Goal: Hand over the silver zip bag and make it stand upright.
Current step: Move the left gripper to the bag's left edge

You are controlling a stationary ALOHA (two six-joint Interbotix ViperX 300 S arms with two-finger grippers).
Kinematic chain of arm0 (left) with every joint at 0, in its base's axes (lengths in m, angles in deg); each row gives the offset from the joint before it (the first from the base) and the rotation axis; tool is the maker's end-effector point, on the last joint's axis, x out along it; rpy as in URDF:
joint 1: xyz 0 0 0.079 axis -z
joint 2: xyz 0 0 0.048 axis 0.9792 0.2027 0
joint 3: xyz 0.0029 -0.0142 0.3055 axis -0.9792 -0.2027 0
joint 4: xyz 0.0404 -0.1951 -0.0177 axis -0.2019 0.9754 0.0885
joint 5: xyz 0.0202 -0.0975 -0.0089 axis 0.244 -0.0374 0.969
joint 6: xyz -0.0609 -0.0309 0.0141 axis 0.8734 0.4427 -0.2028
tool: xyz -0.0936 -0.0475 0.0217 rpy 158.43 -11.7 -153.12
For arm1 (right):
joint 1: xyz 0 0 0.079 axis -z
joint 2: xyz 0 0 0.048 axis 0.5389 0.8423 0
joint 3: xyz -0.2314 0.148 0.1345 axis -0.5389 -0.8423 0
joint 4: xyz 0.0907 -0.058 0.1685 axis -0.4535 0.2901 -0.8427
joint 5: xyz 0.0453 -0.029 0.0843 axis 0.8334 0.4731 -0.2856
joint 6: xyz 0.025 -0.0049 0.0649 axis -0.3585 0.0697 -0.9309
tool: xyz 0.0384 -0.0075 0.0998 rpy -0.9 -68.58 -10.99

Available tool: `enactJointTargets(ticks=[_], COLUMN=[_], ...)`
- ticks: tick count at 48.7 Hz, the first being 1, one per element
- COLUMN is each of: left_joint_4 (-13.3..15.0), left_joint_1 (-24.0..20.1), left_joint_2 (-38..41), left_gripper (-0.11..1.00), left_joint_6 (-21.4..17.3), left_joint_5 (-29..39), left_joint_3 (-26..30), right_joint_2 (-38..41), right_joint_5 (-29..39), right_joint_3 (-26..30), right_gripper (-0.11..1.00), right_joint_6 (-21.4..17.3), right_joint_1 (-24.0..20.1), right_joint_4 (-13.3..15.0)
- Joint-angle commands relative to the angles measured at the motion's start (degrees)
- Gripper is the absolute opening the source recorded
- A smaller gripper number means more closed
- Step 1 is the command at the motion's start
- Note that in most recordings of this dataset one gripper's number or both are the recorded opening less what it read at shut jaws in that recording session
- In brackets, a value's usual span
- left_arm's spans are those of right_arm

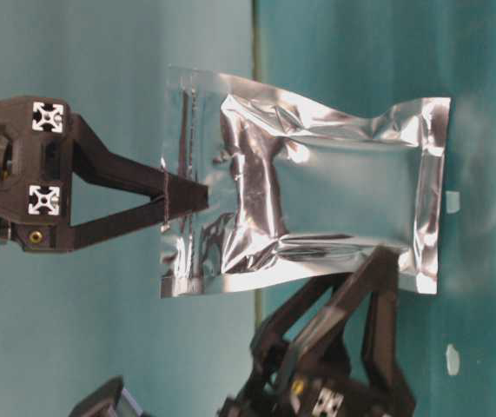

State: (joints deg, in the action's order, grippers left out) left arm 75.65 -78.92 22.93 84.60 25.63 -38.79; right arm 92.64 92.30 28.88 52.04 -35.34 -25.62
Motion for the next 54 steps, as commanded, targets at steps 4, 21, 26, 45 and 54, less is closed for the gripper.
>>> enactJointTargets(ticks=[4,21,26,45,54], left_joint_4=[-0.2,-0.1,-0.2,-0.1,-0.1], left_joint_1=[-0.1,-1.3,-1.3,-1.3,-1.4], left_joint_2=[2.1,5.2,5.8,6.5,6.5], left_gripper=[0.91,0.90,0.89,0.68,0.35], left_joint_6=[0.0,0.0,0.0,-0.2,-1.1], left_joint_5=[-0.7,-0.7,-0.7,-0.4,0.1], left_joint_3=[2.8,6.5,6.8,7.6,7.6], right_joint_2=[-0.5,-0.5,-0.5,-0.5,-0.5], right_joint_5=[-0.4,-1.3,-1.3,-1.3,-1.3], right_joint_3=[0.3,0.1,-0.1,-0.4,-0.4], right_gripper=[0.03,0.03,0.03,0.03,0.03], right_joint_6=[-0.4,-0.5,-0.5,-0.6,-1.3], right_joint_1=[-0.2,-0.2,0.0,0.0,0.0], right_joint_4=[0.1,0.1,0.1,0.1,0.1])
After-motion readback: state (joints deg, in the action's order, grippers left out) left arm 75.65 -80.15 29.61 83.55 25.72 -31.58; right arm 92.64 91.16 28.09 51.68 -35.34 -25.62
